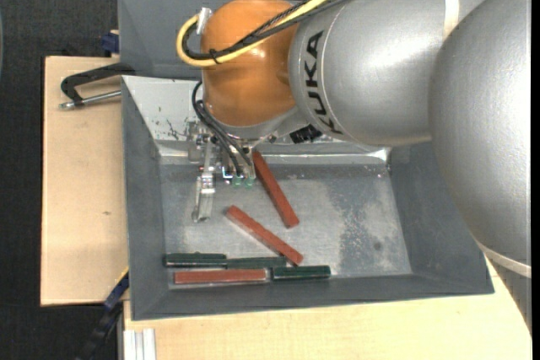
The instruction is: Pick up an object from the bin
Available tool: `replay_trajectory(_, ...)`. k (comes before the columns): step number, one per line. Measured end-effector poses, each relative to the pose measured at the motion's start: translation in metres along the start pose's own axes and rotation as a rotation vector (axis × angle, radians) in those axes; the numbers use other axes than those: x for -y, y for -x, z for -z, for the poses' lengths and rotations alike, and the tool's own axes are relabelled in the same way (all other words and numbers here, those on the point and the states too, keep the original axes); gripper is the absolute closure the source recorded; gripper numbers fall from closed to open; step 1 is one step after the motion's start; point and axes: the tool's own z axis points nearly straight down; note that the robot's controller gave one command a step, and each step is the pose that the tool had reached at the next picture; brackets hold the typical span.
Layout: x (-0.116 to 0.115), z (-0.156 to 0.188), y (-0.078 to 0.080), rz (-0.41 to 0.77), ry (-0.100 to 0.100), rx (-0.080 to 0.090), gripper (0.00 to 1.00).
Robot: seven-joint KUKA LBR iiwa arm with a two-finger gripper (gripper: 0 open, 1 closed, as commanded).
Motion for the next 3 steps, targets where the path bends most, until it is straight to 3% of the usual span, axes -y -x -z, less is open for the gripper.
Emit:
replay_trajectory(1, 0.001, 0.005, 0.002, -0.003, 0.002, 0.008, 0.00)
replay_trajectory(2, 0.048, -0.077, -0.036, -0.039, 0.003, 0.010, 0.00)
replay_trajectory(3, 0.080, -0.081, -0.050, -0.100, 0.001, 0.005, 0.00)
